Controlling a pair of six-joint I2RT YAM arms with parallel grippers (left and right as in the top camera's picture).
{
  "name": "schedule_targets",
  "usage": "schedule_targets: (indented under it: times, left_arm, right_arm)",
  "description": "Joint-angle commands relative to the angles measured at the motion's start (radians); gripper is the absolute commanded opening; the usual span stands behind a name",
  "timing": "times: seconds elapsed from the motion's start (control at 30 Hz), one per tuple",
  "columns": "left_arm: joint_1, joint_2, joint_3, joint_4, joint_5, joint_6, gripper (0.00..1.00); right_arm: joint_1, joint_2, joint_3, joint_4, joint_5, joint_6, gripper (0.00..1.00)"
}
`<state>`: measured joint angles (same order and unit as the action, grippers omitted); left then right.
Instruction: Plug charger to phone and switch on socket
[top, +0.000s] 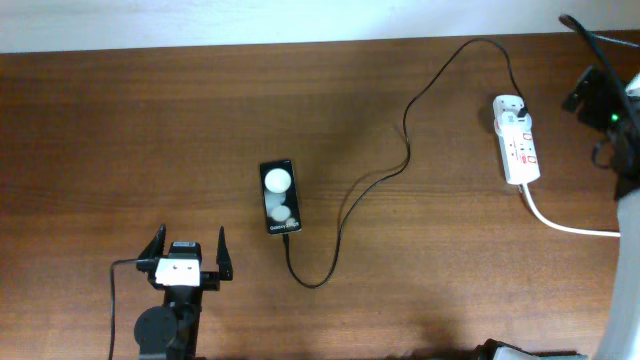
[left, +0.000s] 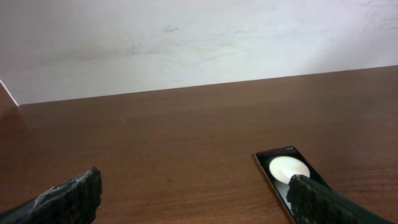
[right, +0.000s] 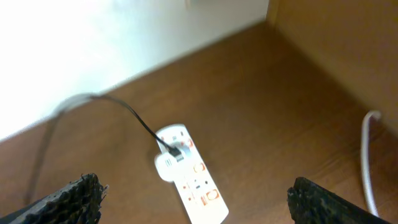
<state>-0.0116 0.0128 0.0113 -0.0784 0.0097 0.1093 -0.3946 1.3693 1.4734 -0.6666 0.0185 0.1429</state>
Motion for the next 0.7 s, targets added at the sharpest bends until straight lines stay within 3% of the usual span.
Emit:
schedule_targets:
  times: [0.0, 0.2, 0.43, 0.53, 0.67]
  left_arm:
    - [0.001, -0.008, -0.002, -0.006, -0.014, 0.013, 0.99]
    - [0.001, -0.008, -0.002, -0.006, -0.014, 0.013, 0.99]
    - [0.001, -0.008, -0.002, -0.006, -0.014, 0.013, 0.99]
    - [0.001, -0.008, -0.002, -0.006, -0.014, 0.013, 0.99]
    - [0.001, -0.008, -0.002, -0.006, -0.014, 0.013, 0.99]
  right_arm:
    - [-0.003, -0.121, 0.002, 0.0, 0.013, -0.008, 0.99]
    - [0.055, -0.183, 0.002, 0.0, 0.094, -0.008, 0.99]
    - [0.29, -0.162, -0.08, -0.099, 0.146, -0.035, 0.99]
    - [0.304, -0.161, -0.217, 0.01, 0.121, -0.035, 0.99]
    - [0.304, -0.18, -0.437, 0.304, -0.071, -0.113, 0.99]
